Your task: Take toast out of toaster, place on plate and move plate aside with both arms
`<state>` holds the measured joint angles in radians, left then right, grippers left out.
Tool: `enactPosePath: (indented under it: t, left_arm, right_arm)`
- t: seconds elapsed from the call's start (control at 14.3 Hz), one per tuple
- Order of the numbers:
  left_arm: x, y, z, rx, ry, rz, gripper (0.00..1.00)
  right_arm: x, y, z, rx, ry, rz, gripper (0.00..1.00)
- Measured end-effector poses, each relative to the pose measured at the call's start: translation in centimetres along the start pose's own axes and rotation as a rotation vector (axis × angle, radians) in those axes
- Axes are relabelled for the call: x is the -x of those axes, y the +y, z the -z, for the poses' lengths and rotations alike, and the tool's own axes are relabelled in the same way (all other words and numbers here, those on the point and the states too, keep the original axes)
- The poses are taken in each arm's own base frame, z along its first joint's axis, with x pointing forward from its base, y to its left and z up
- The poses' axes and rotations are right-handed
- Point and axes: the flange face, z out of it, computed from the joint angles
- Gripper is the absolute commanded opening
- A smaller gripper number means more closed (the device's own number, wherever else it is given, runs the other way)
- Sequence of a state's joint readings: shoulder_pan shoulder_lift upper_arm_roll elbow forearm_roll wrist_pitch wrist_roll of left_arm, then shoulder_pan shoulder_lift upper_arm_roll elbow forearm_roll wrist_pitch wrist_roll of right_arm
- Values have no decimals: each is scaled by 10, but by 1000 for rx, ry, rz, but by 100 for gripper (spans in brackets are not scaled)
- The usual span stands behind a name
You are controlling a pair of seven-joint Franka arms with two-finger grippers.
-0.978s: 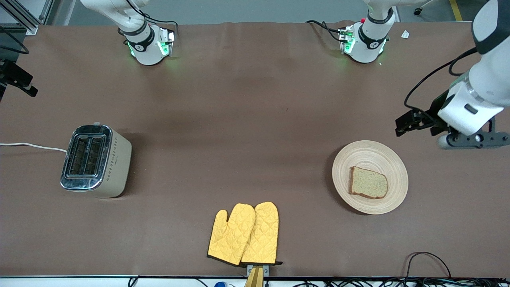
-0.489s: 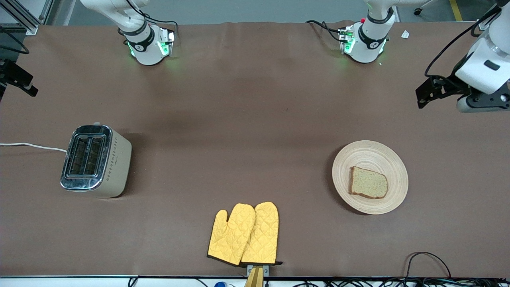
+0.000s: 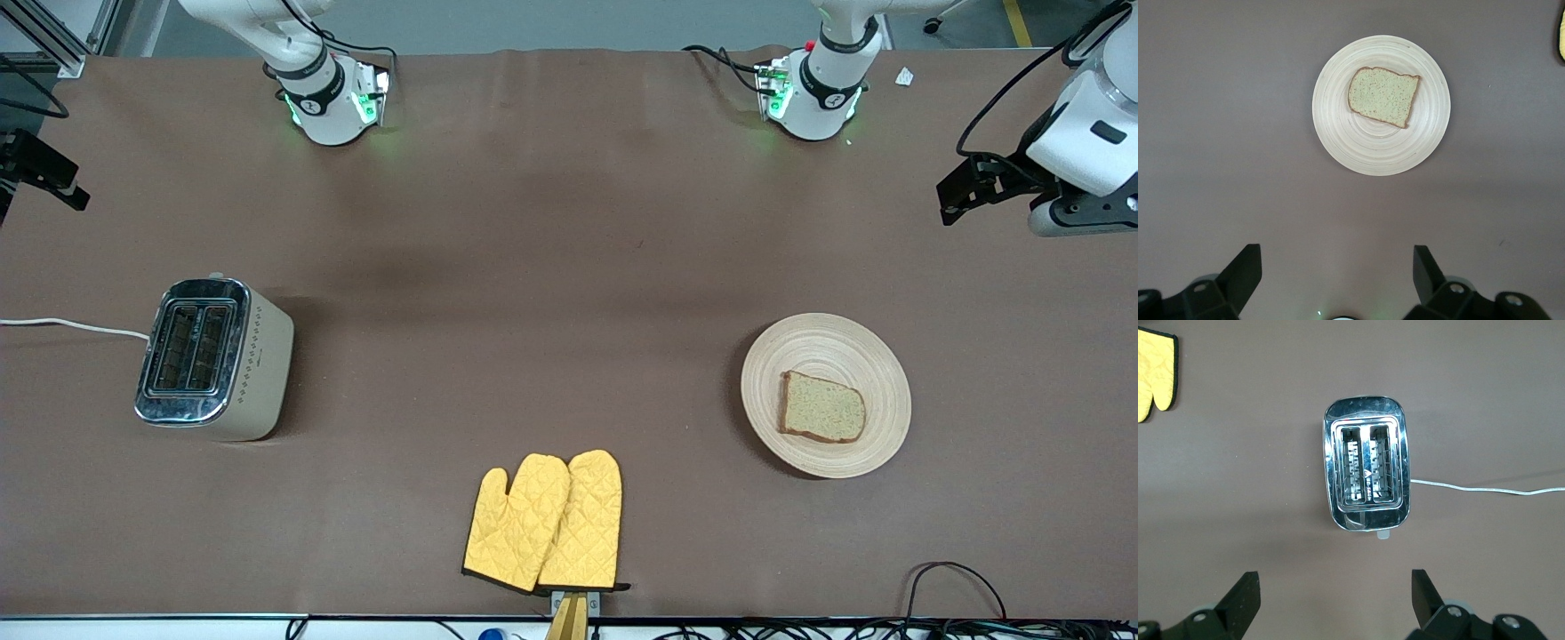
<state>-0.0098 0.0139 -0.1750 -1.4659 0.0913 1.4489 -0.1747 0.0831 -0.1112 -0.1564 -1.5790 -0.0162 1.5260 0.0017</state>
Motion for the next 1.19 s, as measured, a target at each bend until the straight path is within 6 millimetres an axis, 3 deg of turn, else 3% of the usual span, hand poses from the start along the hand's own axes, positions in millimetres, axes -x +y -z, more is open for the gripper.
enactPosePath:
  t: [0.42, 0.77, 1.19]
  left_arm:
    - [16, -4, 1, 42, -25, -8, 100]
    - [11, -46, -6, 92, -40, -21, 100]
    - [7, -36, -9, 57, -38, -41, 100]
  right_arm:
    - [0, 0, 0, 4, 2, 1, 100]
    - [0, 3, 0, 27, 3, 3, 100]
    - [0, 3, 0, 28, 3, 3, 100]
